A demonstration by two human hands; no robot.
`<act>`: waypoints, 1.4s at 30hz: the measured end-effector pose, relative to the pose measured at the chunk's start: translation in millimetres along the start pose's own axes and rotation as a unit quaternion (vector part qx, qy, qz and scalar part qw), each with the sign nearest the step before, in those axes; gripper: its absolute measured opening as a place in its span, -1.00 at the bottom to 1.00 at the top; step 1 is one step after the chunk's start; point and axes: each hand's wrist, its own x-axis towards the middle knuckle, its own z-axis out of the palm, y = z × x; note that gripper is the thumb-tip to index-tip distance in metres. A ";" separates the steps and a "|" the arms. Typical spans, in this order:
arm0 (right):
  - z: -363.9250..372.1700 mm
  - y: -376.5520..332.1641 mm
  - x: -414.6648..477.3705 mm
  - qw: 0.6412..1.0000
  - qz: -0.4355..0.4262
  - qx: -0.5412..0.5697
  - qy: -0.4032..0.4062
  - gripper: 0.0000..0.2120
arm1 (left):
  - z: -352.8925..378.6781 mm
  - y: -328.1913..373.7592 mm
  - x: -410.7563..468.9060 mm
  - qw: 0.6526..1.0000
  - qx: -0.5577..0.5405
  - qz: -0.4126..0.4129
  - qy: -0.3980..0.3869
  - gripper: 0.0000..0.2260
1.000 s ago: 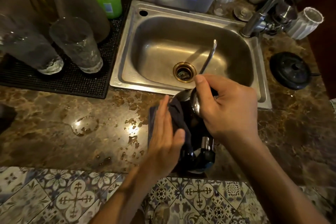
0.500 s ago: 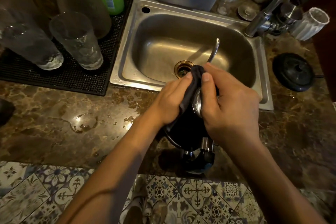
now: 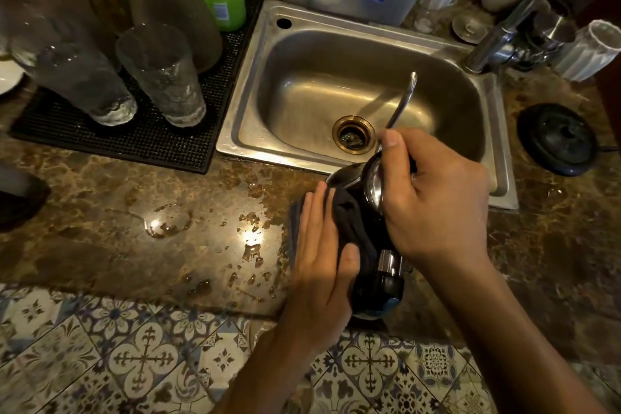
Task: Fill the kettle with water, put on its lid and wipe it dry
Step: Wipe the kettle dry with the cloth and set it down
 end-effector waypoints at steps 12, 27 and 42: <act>-2.9 -2.6 1.0 0.997 0.053 0.019 -0.044 -0.49 | -31.1 15.7 140.1 0.957 -0.200 -0.143 -0.154 -0.50; -5.4 -1.6 -0.1 0.997 0.050 0.021 -0.048 -0.46 | 9.4 -2.8 -1.6 0.994 -0.057 -0.092 0.001 -0.50; -6.0 -0.1 3.0 0.996 0.062 0.034 -0.060 -0.38 | -23.9 17.3 92.8 0.994 -0.087 0.025 -0.068 -0.63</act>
